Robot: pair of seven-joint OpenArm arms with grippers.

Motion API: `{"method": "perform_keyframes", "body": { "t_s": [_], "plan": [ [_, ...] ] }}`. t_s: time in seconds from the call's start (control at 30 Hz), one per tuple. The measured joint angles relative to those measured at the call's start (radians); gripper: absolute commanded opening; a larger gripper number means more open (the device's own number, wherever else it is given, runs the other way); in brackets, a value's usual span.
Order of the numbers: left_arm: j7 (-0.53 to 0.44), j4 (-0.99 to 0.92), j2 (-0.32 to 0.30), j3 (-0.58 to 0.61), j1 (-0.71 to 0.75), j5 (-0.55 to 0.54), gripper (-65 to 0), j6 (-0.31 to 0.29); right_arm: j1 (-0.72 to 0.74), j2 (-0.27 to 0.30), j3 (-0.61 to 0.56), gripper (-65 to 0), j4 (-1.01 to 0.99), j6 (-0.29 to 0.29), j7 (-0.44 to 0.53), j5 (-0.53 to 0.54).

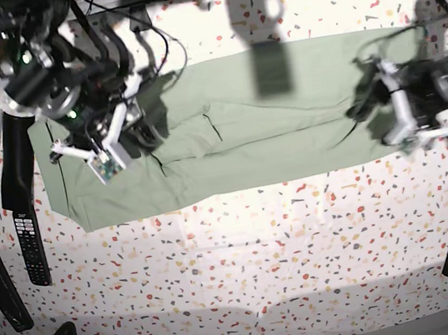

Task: Fold the T-shirt properly
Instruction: 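Grasp the strip end with the left gripper and lift it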

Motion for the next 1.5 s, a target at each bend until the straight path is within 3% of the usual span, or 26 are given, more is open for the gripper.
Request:
{"method": "perform_keyframes", "body": {
  "t_s": [0.07,0.17,0.4,0.73,0.87,1.17,1.5],
  "plan": [
    [0.002,0.000,0.018,0.051,-0.047,0.095,-32.4,0.031,-0.037,0.000,0.000,-47.0,0.048,0.002,0.004,-0.016],
    [0.020,-0.012,0.040,0.114,-0.103,0.148,-32.4,0.050,-0.108,0.000,0.002,-47.0,0.102,0.002,0.018,-0.007],
    [0.100,-0.182,0.109,0.238,-0.184,0.203,-32.4,0.048,-0.226,0.000,0.001,-47.0,0.108,0.002,0.040,-0.005],
    [0.104,-0.308,0.133,0.240,-0.238,0.198,-33.5,0.050,-0.232,0.000,0.001,-47.0,0.108,0.002,0.042,0.047],
    [0.076,-0.308,0.134,0.241,-0.236,0.154,-42.2,0.049,-0.232,0.000,0.001,-47.0,0.108,0.002,0.041,0.047],
    [0.104,-0.308,0.133,0.240,-0.236,0.154,-44.6,0.049,-0.232,0.000,0.001,-47.0,0.108,0.002,0.041,0.047],
    [0.107,-0.308,0.133,0.240,-0.235,0.154,-65.0,0.053,-0.232,0.000,0.001,-47.0,0.108,0.002,0.041,0.047]
  ]
}}
